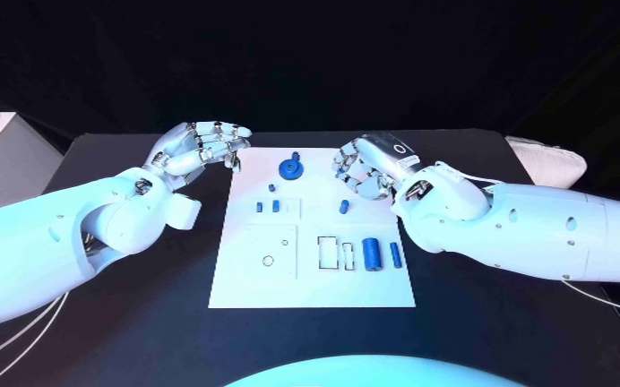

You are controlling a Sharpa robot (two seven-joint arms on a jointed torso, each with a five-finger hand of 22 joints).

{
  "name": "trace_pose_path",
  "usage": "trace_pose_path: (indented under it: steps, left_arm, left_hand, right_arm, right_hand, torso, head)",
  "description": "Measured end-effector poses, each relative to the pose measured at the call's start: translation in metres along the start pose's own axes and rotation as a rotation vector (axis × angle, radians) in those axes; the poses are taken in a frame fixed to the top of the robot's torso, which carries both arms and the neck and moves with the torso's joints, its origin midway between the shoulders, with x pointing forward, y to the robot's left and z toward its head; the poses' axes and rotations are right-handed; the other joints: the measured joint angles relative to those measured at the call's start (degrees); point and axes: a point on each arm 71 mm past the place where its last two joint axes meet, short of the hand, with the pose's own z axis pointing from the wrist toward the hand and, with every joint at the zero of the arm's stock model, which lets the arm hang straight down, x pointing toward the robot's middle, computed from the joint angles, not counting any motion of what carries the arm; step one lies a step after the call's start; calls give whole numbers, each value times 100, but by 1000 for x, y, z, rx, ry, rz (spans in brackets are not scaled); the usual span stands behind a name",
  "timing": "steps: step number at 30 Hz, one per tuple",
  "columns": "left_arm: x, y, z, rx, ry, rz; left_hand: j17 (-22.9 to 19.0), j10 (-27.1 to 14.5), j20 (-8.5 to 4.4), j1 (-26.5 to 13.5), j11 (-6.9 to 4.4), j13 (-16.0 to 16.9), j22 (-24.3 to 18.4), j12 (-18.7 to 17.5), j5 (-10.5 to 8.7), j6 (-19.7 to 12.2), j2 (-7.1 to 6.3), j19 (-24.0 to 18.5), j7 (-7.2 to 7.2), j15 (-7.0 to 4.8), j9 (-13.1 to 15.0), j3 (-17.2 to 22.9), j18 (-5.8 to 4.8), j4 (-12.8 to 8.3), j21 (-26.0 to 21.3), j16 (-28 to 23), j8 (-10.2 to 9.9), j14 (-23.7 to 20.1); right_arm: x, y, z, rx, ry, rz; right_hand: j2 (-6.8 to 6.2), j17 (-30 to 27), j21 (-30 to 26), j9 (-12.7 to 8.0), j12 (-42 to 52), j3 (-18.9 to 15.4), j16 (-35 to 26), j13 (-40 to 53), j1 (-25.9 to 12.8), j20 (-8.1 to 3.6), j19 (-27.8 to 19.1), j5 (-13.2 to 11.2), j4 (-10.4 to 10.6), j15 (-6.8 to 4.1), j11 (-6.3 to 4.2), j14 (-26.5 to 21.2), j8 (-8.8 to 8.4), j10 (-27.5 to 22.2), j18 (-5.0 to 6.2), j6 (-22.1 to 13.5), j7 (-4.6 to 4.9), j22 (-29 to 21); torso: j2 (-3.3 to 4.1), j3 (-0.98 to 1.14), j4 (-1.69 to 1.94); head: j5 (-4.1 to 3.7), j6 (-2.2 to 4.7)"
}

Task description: Assemble the parts on the task board

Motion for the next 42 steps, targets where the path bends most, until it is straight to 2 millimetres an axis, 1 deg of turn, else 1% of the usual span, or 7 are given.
trace_pose_path:
  steps: [4, 7, 15, 18, 24, 36, 42]
  left_arm:
    - [2, 0, 1, 1, 4, -2]
    - [3, 0, 1, 1, 7, -4]
    - [8, 0, 3, 3, 17, -9]
    - [11, 0, 3, 3, 21, -11]
    - [13, 0, 4, 3, 26, -13]
    - [16, 0, 6, 2, 31, -16]
    - [15, 1, 6, -2, 31, -16]
  left_hand:
    - [0, 0, 0, 0, 0, 0, 0, 0, 0, 0, 0, 0, 0, 0, 0, 0, 0, 0, 0, 0, 0, 0]
    - [-1, 0, 0, 0, 0, 0, 0, 0, 0, 0, 0, 0, 0, 0, 0, 0, 0, 0, 0, 0, 0, 0]
    - [6, 0, 0, 0, 0, -5, -7, 0, 0, 0, 0, -1, 0, 0, -5, -1, 0, 1, -24, 0, 0, 0]
    - [6, 0, 0, 0, 0, -5, -7, 0, 0, 0, 0, -1, 0, 0, -5, -15, 0, 15, -24, 0, 0, 0]
    - [5, 0, 0, 0, 0, -4, -7, -21, 0, 0, 0, -1, 0, 0, -5, -15, 0, 15, -24, 0, 1, 0]
    - [5, 0, 0, 0, 0, -4, -7, -21, 0, 0, 0, -1, 0, 0, -5, -15, 0, 15, -24, 0, 1, 0]
    - [4, 0, 0, 0, 0, -10, -13, -21, 0, 0, 0, -1, 0, 0, -4, -15, 0, 15, -24, 0, 1, 0]
  right_arm:
    - [10, 16, -1, -36, 17, 31]
    - [22, 29, -1, -63, 35, 52]
    - [50, 54, 2, -118, 85, 77]
    - [58, 60, 3, -130, 108, 76]
    - [71, 68, 4, -145, 159, 68]
    - [81, 76, 3, -150, 205, 43]
    - [84, 79, 1, -154, 217, 35]
  right_hand:
    - [0, 0, 0, 0, -17, 55, 0, 2, 0, 0, 0, -14, -55, 0, 0, 0, 0, 0, 0, 0, 0, 0]
    - [0, 0, 0, 1, -22, 56, 0, 3, 0, 0, 0, -21, -56, 0, 0, 0, 0, 0, 0, 0, 0, -1]
    - [0, -13, 0, 7, -33, 125, -1, 4, 0, 0, 0, 2, -95, 0, 0, 0, -5, -1, 1, -1, 0, -1]
    - [0, -13, 0, 7, -45, 133, -1, 4, 1, 0, 0, 3, -102, 0, 0, 0, -5, -1, 1, -1, -1, -2]
    - [23, -13, 0, 6, -44, 135, -1, 30, 24, 0, 0, 3, -104, 1, -1, -1, -6, -1, 2, -2, -1, -2]
    - [66, -13, -1, 10, -28, 136, -1, 43, 69, 0, -1, 1, -106, 1, -2, -1, 7, -2, 3, -21, -19, 2]
    - [67, -10, -1, 8, -27, 139, -1, 69, 69, 0, -1, 1, -109, 1, -2, -1, 6, -1, 3, -1, 1, 1]
  torso:
    - [2, -5, 14]
    - [3, -5, 21]
    - [9, -7, 20]
    - [12, -7, 17]
    - [18, -3, 11]
    - [15, 4, 5]
    - [14, 5, 4]
  head:
    - [83, -10]
    - [183, -36]
    - [516, -138]
    - [598, -165]
    - [693, -205]
    - [820, -293]
    - [856, -332]
